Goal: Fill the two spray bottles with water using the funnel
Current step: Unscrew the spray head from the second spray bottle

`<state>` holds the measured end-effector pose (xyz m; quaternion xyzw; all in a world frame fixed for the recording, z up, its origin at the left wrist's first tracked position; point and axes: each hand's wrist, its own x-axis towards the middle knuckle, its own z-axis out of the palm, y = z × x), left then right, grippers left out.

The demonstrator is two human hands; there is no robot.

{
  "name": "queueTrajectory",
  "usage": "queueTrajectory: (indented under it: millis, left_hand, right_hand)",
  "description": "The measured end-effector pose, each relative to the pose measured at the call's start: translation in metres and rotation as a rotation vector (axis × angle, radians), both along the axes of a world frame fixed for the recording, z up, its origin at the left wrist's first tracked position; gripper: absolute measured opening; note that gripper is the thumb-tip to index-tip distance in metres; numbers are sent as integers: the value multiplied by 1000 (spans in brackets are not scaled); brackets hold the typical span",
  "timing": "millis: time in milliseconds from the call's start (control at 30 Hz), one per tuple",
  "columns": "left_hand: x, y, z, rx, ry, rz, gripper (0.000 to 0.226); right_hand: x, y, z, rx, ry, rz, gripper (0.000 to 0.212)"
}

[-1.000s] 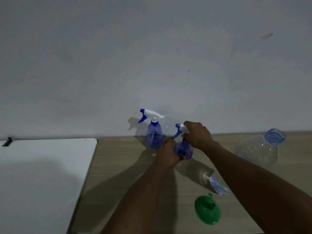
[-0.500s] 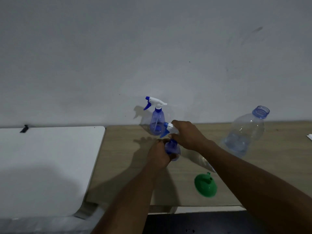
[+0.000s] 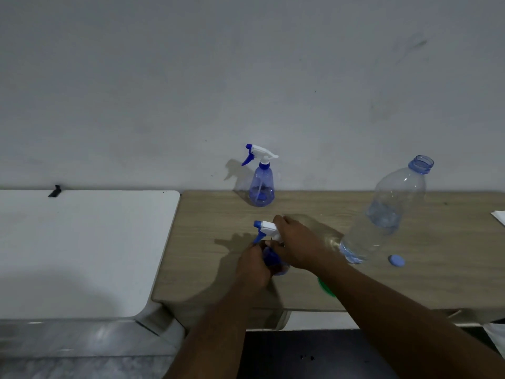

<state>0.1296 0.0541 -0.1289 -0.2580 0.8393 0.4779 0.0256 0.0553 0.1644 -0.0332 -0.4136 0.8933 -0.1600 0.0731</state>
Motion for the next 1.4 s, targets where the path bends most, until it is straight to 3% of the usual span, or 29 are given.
queueTrajectory:
  millis: [133,300,467,633,733,900,1067,1267,1400]
  left_hand:
    - [2,2,-7,13,-22,56,60]
    - [0,-1,-5,93,-31,35,49]
    - [5,-2,-1,85,15,17,60]
    - [6,-4,-3,74,27,38,51]
    - [5,-4,-2,131,-15,29,52]
    - [5,-1,1,92,-48,-17,75]
    - [8,-2,2,107,30,21,66]
    - [9,-2,1,138,35,27,64]
    - [11,-1,3,86,39,36,56]
  right_hand:
    - [6,-1,-3,-64,-18,-26,29]
    - [8,-3,-4,-98,-75,-35,29]
    - [7,2,-5,-125,-137,-25,22]
    - [5,3,-2,-87,-95,-4,45]
    - [7,-6,-4,4,66,-74,41]
    - [7,-12,0,-7,-83,-76,40]
    - [1,-2,3,-9,-169,-20,60]
    - [3,-4,-1,-36,-177,-12,48]
    - [-1,0,-1,-12,-138,21,68]
